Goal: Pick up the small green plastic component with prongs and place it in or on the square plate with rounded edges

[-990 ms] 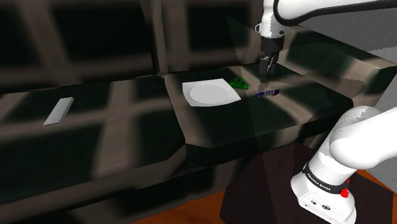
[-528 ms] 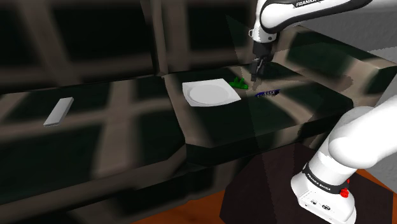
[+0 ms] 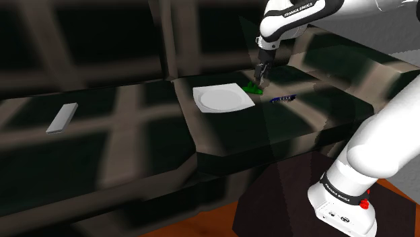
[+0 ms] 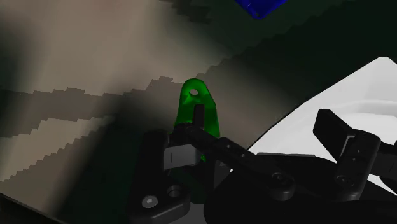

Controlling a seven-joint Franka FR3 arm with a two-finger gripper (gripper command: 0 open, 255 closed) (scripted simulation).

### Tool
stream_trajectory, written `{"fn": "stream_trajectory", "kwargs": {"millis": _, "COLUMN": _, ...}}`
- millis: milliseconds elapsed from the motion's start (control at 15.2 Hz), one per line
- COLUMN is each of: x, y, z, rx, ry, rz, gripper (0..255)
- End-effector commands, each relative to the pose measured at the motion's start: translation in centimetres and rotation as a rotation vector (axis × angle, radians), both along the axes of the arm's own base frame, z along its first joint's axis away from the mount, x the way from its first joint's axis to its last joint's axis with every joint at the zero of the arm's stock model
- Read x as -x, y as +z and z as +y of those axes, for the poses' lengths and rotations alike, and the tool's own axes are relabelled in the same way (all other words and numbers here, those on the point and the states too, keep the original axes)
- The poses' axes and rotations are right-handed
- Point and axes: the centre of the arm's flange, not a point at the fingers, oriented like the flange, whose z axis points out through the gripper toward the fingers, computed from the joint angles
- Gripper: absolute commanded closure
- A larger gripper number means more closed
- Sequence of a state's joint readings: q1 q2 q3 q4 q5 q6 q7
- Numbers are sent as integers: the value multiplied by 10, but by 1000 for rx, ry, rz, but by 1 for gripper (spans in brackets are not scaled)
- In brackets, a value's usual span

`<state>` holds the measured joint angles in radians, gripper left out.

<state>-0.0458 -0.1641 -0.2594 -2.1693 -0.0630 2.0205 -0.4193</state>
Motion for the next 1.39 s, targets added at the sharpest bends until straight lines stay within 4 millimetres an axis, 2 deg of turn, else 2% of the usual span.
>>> {"fn": "stream_trajectory", "kwargs": {"millis": 0, "x": -16, "y": -11, "z": -15, "rx": -12, "ry": -2, "rz": -14, "gripper": 0}}
{"fn": "stream_trajectory", "kwargs": {"millis": 264, "x": -52, "y": -31, "z": -46, "rx": -36, "ry": -6, "rz": -40, "gripper": 0}}
{"fn": "stream_trajectory", "kwargs": {"millis": 330, "x": -55, "y": -33, "z": -48, "rx": -38, "ry": -6, "rz": -41, "gripper": 0}}
{"fn": "stream_trajectory", "kwargs": {"millis": 792, "x": -57, "y": -73, "z": -47, "rx": -38, "ry": -6, "rz": -41, "gripper": 0}}
{"fn": "stream_trajectory", "kwargs": {"millis": 1320, "x": -57, "y": -73, "z": -47, "rx": -38, "ry": -6, "rz": -41, "gripper": 0}}
